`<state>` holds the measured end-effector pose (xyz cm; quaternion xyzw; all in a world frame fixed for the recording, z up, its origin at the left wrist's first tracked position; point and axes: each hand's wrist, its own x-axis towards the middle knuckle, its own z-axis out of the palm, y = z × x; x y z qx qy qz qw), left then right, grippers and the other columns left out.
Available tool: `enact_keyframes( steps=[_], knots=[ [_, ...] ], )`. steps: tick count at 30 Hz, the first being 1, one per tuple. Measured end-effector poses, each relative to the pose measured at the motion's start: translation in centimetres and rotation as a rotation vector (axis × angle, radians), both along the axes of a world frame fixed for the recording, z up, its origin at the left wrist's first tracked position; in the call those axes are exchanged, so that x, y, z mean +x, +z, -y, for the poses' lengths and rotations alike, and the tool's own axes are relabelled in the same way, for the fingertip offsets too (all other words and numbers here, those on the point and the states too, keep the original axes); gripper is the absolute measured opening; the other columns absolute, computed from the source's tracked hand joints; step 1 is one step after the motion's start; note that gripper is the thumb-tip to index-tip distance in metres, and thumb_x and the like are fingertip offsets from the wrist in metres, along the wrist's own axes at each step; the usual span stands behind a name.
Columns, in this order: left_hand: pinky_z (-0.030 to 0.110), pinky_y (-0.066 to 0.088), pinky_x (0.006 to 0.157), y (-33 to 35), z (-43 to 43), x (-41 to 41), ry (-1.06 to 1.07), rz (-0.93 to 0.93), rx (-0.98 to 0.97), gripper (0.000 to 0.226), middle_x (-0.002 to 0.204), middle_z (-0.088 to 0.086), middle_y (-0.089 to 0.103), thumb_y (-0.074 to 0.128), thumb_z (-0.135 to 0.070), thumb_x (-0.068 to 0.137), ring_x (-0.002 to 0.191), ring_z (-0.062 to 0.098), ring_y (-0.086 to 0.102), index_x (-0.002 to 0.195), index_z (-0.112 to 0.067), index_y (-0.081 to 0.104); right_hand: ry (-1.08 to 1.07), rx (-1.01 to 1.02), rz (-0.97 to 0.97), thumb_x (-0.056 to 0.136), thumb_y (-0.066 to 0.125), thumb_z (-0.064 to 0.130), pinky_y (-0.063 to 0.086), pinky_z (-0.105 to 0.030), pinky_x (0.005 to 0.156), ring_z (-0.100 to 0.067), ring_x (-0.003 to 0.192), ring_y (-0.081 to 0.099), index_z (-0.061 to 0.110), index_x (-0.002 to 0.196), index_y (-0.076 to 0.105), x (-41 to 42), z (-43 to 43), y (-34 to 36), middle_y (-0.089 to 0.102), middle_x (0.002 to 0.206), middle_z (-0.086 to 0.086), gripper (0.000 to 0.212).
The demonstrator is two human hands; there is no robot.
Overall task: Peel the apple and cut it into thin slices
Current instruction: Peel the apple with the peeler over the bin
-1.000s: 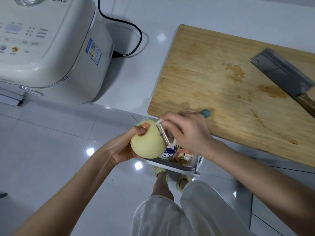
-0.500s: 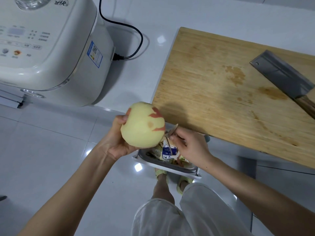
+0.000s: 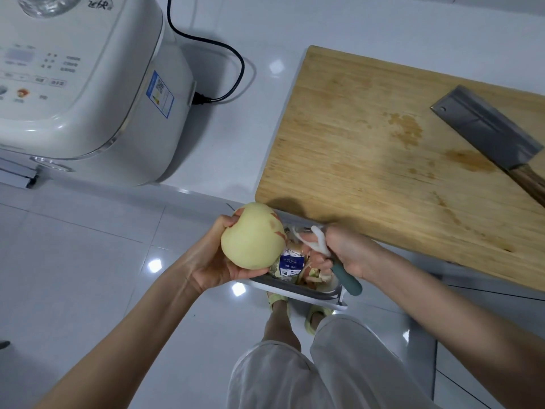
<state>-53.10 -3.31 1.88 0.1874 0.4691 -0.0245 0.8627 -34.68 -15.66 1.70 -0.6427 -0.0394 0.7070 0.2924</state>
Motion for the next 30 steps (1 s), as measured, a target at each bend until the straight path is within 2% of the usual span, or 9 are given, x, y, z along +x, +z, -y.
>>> enact_keyframes(
  steps=[3,6,8,11,14,17,22,26,30],
  knots=[
    [0.050,0.057,0.063,-0.2,0.2,0.1,0.019,-0.030,-0.043,0.096,0.099,0.022,0.068,0.089,-0.029,0.032,0.084,0.041,0.068,0.120,-0.014,0.056,0.015,0.376,0.560,0.095,0.048,0.028,0.039,-0.030,0.046,-0.023,0.049,0.050,0.008,0.070,0.056,-1.5,-0.1,1.2,0.055,0.056,-0.009,0.033],
    [0.047,0.057,0.062,0.1,0.6,0.5,0.032,-0.031,-0.040,0.069,0.104,0.020,0.065,0.068,-0.034,0.064,0.080,0.036,0.069,0.128,-0.014,0.052,0.132,0.674,1.222,0.094,0.044,0.034,0.031,-0.026,0.040,-0.020,0.039,0.046,0.010,0.069,0.055,-2.7,-0.6,1.3,0.047,0.044,-0.001,0.036],
    [0.047,0.058,0.062,0.3,0.7,0.8,0.036,-0.014,-0.045,0.061,0.104,0.020,0.064,0.056,-0.033,0.072,0.078,0.034,0.069,0.129,-0.014,0.052,0.169,0.755,1.419,0.092,0.043,0.031,0.030,-0.023,0.039,-0.019,0.035,0.043,0.011,0.068,0.056,-3.0,-1.0,1.1,0.046,0.042,0.003,0.035],
    [0.046,0.058,0.062,0.5,0.9,1.0,0.048,-0.001,-0.055,0.055,0.098,0.020,0.065,0.055,-0.034,0.071,0.076,0.035,0.068,0.121,-0.011,0.055,0.144,0.792,1.444,0.093,0.043,0.029,0.033,-0.024,0.038,-0.019,0.035,0.043,0.010,0.067,0.057,-2.7,-0.7,0.5,0.046,0.041,0.003,0.035],
    [0.045,0.058,0.060,0.6,0.8,1.0,0.071,0.009,-0.086,0.052,0.093,0.021,0.067,0.060,-0.034,0.065,0.075,0.037,0.067,0.110,-0.008,0.060,0.113,0.794,1.406,0.092,0.044,0.029,0.027,-0.022,0.038,-0.013,0.034,0.035,0.010,0.067,0.057,-2.2,-0.1,0.1,0.038,0.040,0.007,0.034],
    [0.047,0.057,0.060,0.7,0.7,1.0,0.086,0.050,-0.130,0.072,0.096,0.024,0.067,0.083,-0.026,0.037,0.078,0.040,0.066,0.103,-0.004,0.066,0.095,0.780,1.329,0.092,0.041,0.029,0.019,-0.019,0.039,-0.005,0.033,0.027,0.010,0.072,0.059,-2.3,0.2,-0.4,0.036,0.040,0.009,0.033],
    [0.044,0.058,0.059,0.4,0.7,1.0,0.087,0.055,-0.202,0.075,0.098,0.026,0.065,0.087,-0.022,0.025,0.078,0.040,0.066,0.095,0.000,0.071,0.191,0.718,1.313,0.092,0.040,0.032,0.019,-0.016,0.038,-0.009,0.034,0.036,0.013,0.073,0.059,-2.3,0.0,-1.1,0.040,0.040,0.007,0.032],
    [0.043,0.057,0.054,0.9,0.6,1.2,0.077,0.111,-0.254,0.083,0.101,0.023,0.063,0.090,-0.028,0.022,0.080,0.039,0.065,0.098,-0.002,0.070,0.327,0.650,1.347,0.085,0.046,0.020,0.015,-0.017,0.040,-0.016,0.035,0.045,0.012,0.066,0.056,-2.1,0.8,-3.0,0.046,0.042,0.006,0.023],
    [0.043,0.057,0.056,1.5,-0.1,1.4,0.055,0.116,-0.201,0.080,0.102,0.022,0.064,0.088,-0.028,0.024,0.083,0.038,0.065,0.099,-0.004,0.070,0.374,0.554,1.327,0.086,0.047,0.021,0.023,-0.023,0.043,-0.020,0.043,0.050,0.013,0.065,0.054,-2.3,1.3,-3.9,0.052,0.048,0.001,0.024]
  ],
)
